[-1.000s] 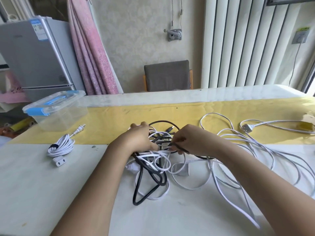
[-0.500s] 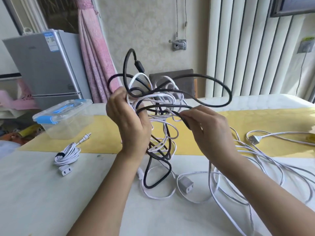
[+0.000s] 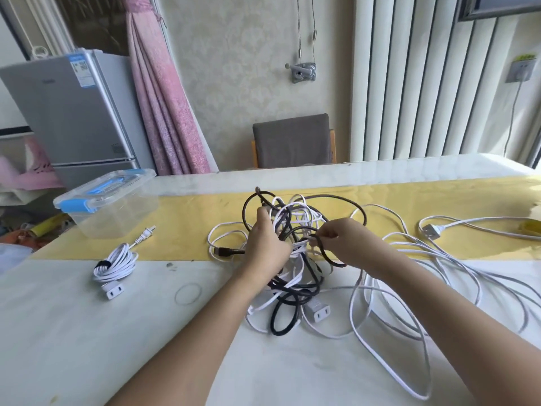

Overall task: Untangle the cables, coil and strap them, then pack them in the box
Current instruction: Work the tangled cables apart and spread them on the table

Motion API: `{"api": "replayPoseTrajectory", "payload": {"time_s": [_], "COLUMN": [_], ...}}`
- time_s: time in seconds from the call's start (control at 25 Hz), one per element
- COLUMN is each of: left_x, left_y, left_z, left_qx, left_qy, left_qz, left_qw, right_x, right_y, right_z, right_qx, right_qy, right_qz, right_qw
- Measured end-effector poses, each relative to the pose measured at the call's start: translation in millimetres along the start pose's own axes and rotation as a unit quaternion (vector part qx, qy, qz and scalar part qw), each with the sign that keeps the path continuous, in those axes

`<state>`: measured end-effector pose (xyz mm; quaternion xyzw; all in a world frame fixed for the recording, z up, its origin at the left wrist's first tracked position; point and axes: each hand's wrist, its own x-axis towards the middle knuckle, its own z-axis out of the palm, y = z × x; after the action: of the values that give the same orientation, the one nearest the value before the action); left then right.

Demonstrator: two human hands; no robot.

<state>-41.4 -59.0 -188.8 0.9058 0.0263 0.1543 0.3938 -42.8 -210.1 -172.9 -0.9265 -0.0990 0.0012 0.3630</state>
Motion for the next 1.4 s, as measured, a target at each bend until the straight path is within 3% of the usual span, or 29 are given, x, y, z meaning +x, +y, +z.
{"api": "replayPoseTrajectory", "payload": {"time_s": [0.12,0.2,0.28,0.4,0.48,0.56,0.6,0.72,0.76,0.8,0.84,0.92,0.96,1.2,1.4], "left_x": [-13,-17,-14,3,7,3,2,-1,-3,-6,-9,-13,-15,-14,-10], "left_y": [16,24,25,15,7,4,5,10,11,13,14,16,19,25,20], "left_z": [-3,-6,-14,-29,-34,-33,-32,-36,-37,-36,-33,-25,-24,-29,-34], "left_qx": [-0.167,-0.230,-0.298,-0.413,-0.360,-0.331,-0.367,-0.545,-0.553,-0.527,-0.473,-0.368,-0.339,-0.217,-0.240], "left_qy": [0.170,0.187,0.092,-0.074,-0.151,-0.219,-0.250,-0.353,-0.372,-0.379,-0.362,-0.276,-0.235,-0.177,-0.212], "left_qz": [0.114,0.169,0.143,-0.028,-0.093,-0.106,-0.111,-0.085,-0.050,-0.014,0.019,0.063,0.076,0.134,0.099], "left_qw": [0.965,0.940,0.939,0.907,0.916,0.912,0.889,0.756,0.744,0.761,0.803,0.886,0.908,0.950,0.942], "right_x": [-3,-4,-6,-6,-4,-6,-8,-18,-21,-23,-24,-23,-22,-18,-24], "right_y": [-6,-8,-7,-2,-1,-5,-7,-15,-16,-18,-19,-19,-17,-11,-17], "right_z": [-7,-12,-16,-25,-29,-32,-34,-47,-50,-52,-52,-52,-52,-55,-54], "right_qx": [0.099,0.149,0.165,0.187,0.196,0.212,0.224,0.278,0.296,0.307,0.311,0.301,0.291,0.316,0.304], "right_qy": [0.072,0.108,0.132,0.166,0.160,0.145,0.138,0.095,0.077,0.059,0.042,0.032,0.042,0.106,0.041], "right_qz": [-0.042,-0.063,-0.072,-0.077,-0.093,-0.108,-0.115,-0.140,-0.150,-0.156,-0.158,-0.156,-0.152,-0.129,-0.158], "right_qw": [0.992,0.981,0.975,0.965,0.963,0.960,0.958,0.946,0.940,0.937,0.936,0.940,0.944,0.934,0.938]}}
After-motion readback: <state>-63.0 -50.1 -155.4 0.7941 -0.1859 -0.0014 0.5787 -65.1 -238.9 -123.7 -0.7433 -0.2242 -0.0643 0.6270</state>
